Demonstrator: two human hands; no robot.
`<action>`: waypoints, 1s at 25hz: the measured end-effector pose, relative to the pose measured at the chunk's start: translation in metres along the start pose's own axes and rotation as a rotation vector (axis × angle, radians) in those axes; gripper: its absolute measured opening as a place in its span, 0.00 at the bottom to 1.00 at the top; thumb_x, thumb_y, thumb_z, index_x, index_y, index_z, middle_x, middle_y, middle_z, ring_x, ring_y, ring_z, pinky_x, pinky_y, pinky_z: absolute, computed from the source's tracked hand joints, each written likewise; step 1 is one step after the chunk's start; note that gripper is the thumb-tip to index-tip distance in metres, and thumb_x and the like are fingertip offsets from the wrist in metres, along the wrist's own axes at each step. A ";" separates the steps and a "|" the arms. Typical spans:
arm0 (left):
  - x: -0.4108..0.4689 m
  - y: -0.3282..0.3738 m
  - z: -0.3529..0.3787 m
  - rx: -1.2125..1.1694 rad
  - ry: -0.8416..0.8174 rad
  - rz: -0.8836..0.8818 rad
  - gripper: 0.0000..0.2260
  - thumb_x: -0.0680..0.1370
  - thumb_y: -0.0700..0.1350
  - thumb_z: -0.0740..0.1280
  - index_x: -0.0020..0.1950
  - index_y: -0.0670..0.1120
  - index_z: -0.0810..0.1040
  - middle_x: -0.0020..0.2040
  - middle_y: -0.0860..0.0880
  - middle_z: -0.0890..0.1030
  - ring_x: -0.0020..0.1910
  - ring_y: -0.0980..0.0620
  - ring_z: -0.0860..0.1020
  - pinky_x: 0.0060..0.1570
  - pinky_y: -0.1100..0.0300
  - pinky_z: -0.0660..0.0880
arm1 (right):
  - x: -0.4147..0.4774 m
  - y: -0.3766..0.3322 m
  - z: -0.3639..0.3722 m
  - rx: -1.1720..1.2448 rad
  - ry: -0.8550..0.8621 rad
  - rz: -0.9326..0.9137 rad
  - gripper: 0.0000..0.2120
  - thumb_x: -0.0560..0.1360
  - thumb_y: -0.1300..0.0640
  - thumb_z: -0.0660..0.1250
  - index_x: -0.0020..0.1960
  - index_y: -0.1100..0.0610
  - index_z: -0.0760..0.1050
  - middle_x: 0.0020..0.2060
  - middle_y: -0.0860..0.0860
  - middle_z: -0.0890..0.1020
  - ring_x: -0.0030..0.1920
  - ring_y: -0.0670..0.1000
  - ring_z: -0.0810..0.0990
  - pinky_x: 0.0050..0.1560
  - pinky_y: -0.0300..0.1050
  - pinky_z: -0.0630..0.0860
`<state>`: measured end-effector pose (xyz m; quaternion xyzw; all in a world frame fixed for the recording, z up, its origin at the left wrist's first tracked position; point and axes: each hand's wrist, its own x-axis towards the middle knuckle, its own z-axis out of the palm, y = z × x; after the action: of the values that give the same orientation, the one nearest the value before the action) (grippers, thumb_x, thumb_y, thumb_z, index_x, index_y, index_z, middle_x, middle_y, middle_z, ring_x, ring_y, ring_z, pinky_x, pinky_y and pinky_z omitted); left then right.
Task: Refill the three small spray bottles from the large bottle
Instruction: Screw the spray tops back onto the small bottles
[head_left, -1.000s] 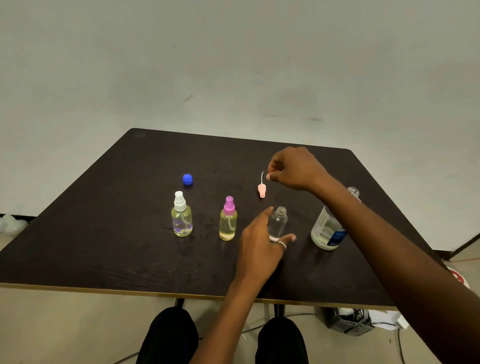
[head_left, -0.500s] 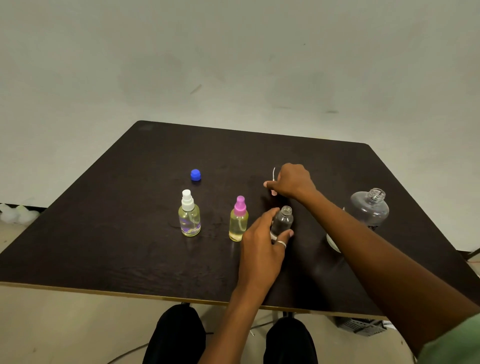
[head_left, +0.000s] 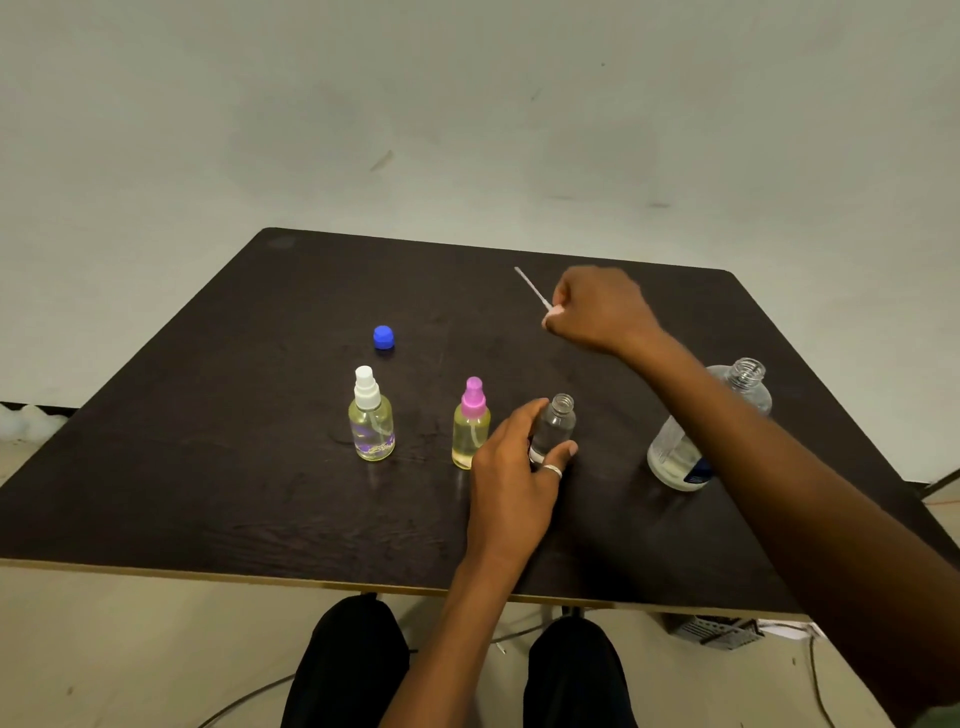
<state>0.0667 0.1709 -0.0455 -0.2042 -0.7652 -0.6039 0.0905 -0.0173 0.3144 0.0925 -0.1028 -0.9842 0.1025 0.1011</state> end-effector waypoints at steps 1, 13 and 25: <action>0.000 0.001 0.000 0.002 0.002 -0.004 0.22 0.74 0.45 0.75 0.67 0.50 0.75 0.60 0.55 0.81 0.59 0.60 0.78 0.58 0.57 0.78 | -0.008 -0.004 -0.020 0.002 0.005 -0.054 0.07 0.71 0.55 0.69 0.47 0.55 0.82 0.45 0.53 0.84 0.47 0.56 0.81 0.48 0.46 0.76; -0.002 0.006 -0.002 -0.005 -0.001 -0.023 0.23 0.74 0.46 0.75 0.69 0.50 0.75 0.60 0.55 0.81 0.59 0.62 0.78 0.60 0.62 0.77 | -0.076 -0.018 -0.135 -0.018 -0.217 -0.254 0.09 0.70 0.53 0.75 0.49 0.47 0.80 0.45 0.43 0.83 0.46 0.44 0.81 0.49 0.45 0.78; -0.001 0.003 -0.001 0.012 -0.023 -0.066 0.25 0.75 0.47 0.74 0.70 0.52 0.73 0.63 0.55 0.80 0.63 0.61 0.76 0.62 0.60 0.76 | -0.077 -0.018 -0.073 -0.046 -0.315 -0.338 0.11 0.71 0.58 0.75 0.53 0.52 0.81 0.46 0.44 0.81 0.45 0.42 0.78 0.42 0.33 0.70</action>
<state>0.0689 0.1704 -0.0430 -0.1851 -0.7761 -0.5996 0.0630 0.0691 0.2936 0.1532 0.0785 -0.9932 0.0763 -0.0404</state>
